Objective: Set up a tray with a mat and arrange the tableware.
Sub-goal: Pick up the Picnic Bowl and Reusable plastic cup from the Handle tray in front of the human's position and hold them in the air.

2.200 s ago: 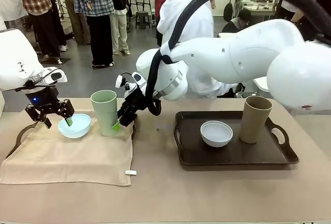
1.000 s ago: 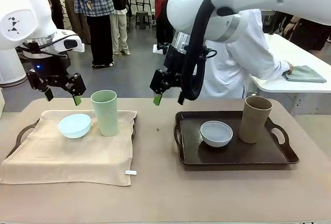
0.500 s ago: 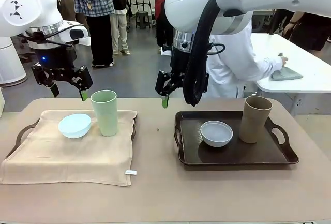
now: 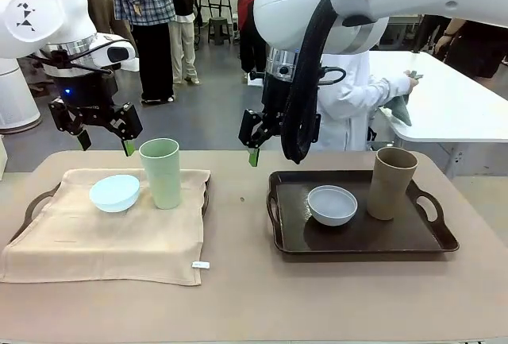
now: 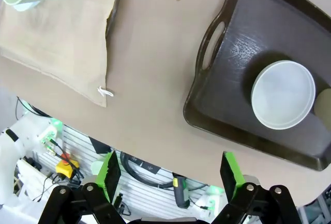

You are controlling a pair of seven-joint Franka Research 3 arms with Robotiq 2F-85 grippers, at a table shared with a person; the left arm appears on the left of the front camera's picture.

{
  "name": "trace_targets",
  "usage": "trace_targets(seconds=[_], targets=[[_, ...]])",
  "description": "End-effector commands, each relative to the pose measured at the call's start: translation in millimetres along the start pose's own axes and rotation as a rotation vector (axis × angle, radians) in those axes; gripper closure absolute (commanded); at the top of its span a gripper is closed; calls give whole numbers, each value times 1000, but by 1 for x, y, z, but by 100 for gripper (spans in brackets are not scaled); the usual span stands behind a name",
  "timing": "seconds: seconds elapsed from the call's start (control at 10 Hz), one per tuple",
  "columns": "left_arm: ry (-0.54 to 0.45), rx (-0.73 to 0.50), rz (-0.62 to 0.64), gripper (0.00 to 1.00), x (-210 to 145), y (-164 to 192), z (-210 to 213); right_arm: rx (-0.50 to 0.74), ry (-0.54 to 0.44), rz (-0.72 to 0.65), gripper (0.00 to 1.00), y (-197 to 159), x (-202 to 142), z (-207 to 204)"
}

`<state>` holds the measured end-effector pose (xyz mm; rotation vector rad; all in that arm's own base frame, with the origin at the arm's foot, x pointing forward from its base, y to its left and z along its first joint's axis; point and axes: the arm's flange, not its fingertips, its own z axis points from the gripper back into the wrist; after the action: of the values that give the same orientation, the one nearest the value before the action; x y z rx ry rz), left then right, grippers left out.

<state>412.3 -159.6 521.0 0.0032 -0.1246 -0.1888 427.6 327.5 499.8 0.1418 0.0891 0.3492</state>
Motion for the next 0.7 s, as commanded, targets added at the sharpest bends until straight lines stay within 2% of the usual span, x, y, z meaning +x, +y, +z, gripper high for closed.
trace_targets(seconds=[0.0, 0.6], targets=[[-18, 11, -3, 3, 1, 2, -3, 16, -5, 12, 0, -2, 1, 0], [-18, 11, -3, 3, 1, 2, -3, 16, -5, 12, 0, -2, 1, 0]])
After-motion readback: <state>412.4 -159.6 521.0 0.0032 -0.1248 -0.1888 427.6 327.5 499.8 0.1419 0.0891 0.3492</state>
